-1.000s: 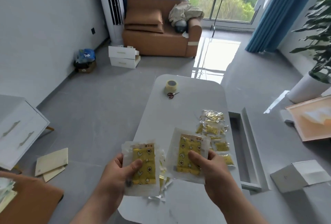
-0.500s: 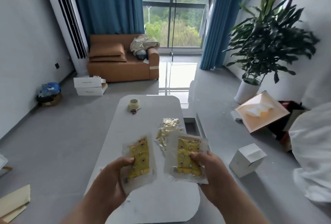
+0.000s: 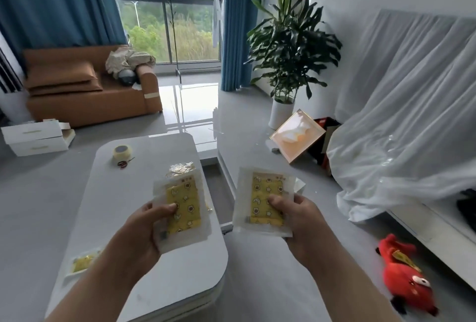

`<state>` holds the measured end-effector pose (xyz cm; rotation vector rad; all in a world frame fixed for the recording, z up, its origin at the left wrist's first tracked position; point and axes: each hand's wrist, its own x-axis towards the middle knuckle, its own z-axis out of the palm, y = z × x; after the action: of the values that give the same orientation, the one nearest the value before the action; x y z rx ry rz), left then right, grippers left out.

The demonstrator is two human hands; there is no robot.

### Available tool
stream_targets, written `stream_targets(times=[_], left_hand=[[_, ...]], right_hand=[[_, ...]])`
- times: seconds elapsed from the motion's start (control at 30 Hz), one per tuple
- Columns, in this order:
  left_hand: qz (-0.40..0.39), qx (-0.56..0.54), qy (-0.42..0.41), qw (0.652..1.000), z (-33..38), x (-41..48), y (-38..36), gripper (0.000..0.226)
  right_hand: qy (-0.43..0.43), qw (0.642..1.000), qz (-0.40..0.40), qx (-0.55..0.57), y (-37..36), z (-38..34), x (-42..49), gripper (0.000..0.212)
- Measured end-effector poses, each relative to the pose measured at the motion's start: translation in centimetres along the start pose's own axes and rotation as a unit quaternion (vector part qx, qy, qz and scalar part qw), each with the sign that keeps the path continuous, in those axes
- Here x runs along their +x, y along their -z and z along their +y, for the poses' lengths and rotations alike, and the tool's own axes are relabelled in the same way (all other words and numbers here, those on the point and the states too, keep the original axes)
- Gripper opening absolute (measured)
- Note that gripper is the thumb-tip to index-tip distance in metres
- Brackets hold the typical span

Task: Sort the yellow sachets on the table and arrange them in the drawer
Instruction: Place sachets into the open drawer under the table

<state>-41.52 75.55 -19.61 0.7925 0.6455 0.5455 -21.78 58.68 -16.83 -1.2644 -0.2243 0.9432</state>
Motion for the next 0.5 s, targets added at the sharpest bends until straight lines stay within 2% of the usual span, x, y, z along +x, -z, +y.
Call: stream_targets(times=[0.23,0.5], left_hand=[[-0.033,0.041,0.021,0.998,-0.2,6.5,-3.1,0.055],[-0.049,0.060,0.045,0.996,0.3,14.7,-4.8,0.048]], right_hand=[[0.026,0.998,0.053,0.008,2.6,-2.2,3.5,0.024],[0.039,0.996,0.083,-0.001,3.2,-4.4,9.3,0.018]])
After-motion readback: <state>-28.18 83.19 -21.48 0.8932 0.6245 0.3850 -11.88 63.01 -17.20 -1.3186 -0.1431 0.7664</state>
